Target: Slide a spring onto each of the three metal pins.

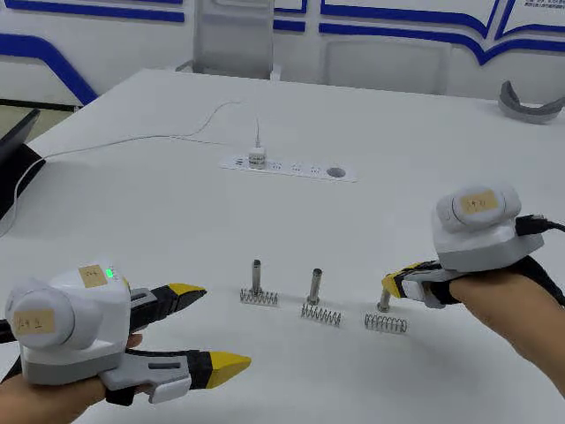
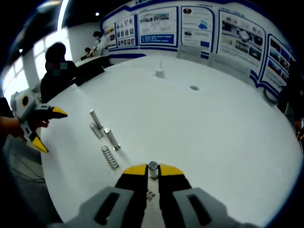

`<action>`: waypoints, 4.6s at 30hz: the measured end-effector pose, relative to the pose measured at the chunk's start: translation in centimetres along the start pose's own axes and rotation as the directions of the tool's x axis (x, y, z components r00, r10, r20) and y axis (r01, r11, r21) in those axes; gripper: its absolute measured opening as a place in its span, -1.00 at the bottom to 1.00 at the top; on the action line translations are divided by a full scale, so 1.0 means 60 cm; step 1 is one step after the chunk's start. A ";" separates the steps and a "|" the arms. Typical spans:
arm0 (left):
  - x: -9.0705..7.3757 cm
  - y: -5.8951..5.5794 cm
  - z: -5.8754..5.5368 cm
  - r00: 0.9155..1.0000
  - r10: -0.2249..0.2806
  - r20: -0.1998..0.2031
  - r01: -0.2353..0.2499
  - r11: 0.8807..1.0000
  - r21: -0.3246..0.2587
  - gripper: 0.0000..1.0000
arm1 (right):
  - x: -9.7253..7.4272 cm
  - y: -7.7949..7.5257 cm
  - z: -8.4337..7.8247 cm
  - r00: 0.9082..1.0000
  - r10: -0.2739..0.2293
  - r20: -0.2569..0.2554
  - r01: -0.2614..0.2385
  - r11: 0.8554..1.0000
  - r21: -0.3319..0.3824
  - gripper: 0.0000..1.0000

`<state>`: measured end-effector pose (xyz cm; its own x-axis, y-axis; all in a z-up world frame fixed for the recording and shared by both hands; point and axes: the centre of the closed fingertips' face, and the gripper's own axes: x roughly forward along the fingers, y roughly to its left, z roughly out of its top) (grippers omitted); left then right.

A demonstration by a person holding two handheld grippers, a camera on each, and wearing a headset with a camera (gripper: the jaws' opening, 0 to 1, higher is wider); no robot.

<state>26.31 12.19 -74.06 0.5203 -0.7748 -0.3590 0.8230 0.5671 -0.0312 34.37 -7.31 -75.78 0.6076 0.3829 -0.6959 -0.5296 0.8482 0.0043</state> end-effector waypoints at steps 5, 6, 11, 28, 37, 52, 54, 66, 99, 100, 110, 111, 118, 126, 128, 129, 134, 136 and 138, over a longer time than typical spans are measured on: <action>-0.001 0.000 -0.002 1.000 0.000 -0.003 0.000 1.000 0.002 0.33 | -0.003 0.004 0.001 1.000 0.011 0.008 -0.011 1.000 -0.006 -0.81; -0.001 0.000 -0.002 1.000 0.000 -0.003 0.000 1.000 0.002 0.33 | -0.003 0.004 0.002 1.000 0.012 0.011 -0.012 1.000 -0.009 -0.81; -0.002 0.002 0.000 1.000 0.003 -0.001 -0.003 1.000 0.003 0.33 | -0.008 0.007 0.009 0.999 0.019 0.025 -0.019 1.000 -0.019 -0.77; 0.001 -0.005 0.010 1.000 -0.007 -0.004 0.007 1.000 0.019 0.33 | -0.044 0.005 -0.008 0.994 0.093 0.064 -0.086 0.991 -0.105 -0.67; -0.002 -0.006 0.010 1.000 -0.005 -0.007 0.005 1.000 0.024 0.33 | -0.028 0.018 -0.037 0.984 0.178 0.024 -0.172 0.972 -0.159 -0.67; -0.001 -0.007 0.010 1.000 -0.005 -0.010 0.006 1.000 0.022 0.32 | 0.000 0.031 -0.080 0.962 0.263 -0.073 -0.273 0.936 -0.224 -0.67; 0.000 -0.008 0.009 1.000 -0.007 -0.011 0.007 1.000 0.022 0.32 | 0.001 0.033 -0.085 0.960 0.265 -0.084 -0.278 0.934 -0.226 -0.68; 0.004 -0.011 0.010 1.000 -0.020 -0.013 0.021 1.000 0.024 0.32 | 0.000 0.036 -0.099 0.957 0.260 -0.130 -0.287 0.915 -0.284 -0.71; 0.065 -0.070 0.033 0.983 -0.173 -0.068 0.181 0.975 0.129 0.24 | -0.050 0.086 -0.064 0.935 0.305 -0.181 -0.354 0.822 -0.445 -0.78; 0.068 -0.073 0.034 0.982 -0.178 -0.069 0.186 0.973 0.134 0.23 | -0.054 0.094 -0.059 0.932 0.314 -0.181 -0.362 0.812 -0.458 -0.78; 0.079 -0.089 0.041 0.974 -0.212 -0.077 0.223 0.960 0.171 0.13 | -0.077 0.156 -0.026 0.910 0.372 -0.184 -0.410 0.738 -0.536 -0.78; 0.080 -0.090 0.042 0.974 -0.214 -0.078 0.225 0.959 0.172 0.12 | -0.078 0.160 -0.024 0.907 0.378 -0.186 -0.415 0.731 -0.542 -0.78; 0.086 -0.103 0.052 0.968 -0.240 -0.075 0.250 0.947 0.200 -0.04 | -0.083 0.190 -0.009 0.893 0.401 -0.203 -0.439 0.680 -0.587 -0.78; 0.091 -0.113 0.062 0.964 -0.258 -0.067 0.267 0.936 0.230 -0.26 | -0.087 0.207 -0.005 0.886 0.409 -0.218 -0.450 0.645 -0.617 -0.78; 0.092 -0.116 0.065 0.962 -0.265 -0.066 0.273 0.932 0.240 -0.34 | -0.088 0.210 -0.004 0.884 0.412 -0.221 -0.453 0.639 -0.622 -0.78; 0.092 -0.117 0.066 0.962 -0.266 -0.065 0.274 0.930 0.244 -0.37 | -0.088 0.211 -0.004 0.884 0.411 -0.222 -0.453 0.636 -0.624 -0.78; 0.093 -0.124 0.069 0.959 -0.276 -0.066 0.283 0.921 0.266 -0.52 | -0.089 0.215 -0.006 0.881 0.414 -0.231 -0.459 0.625 -0.632 -0.78; 0.094 -0.125 0.069 0.958 -0.278 -0.068 0.286 0.917 0.277 -0.58 | -0.090 0.217 -0.007 0.879 0.415 -0.234 -0.461 0.621 -0.634 -0.78; 0.094 -0.127 0.069 0.957 -0.281 -0.070 0.289 0.914 0.284 -0.62 | -0.093 0.219 -0.008 0.878 0.415 -0.238 -0.464 0.616 -0.637 -0.78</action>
<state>23.92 2.32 -72.02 0.2511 -0.8815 -0.3998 0.9675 0.2155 0.1324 23.76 1.55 -72.20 0.1726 0.6013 -0.7802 -0.9850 0.1119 -0.1317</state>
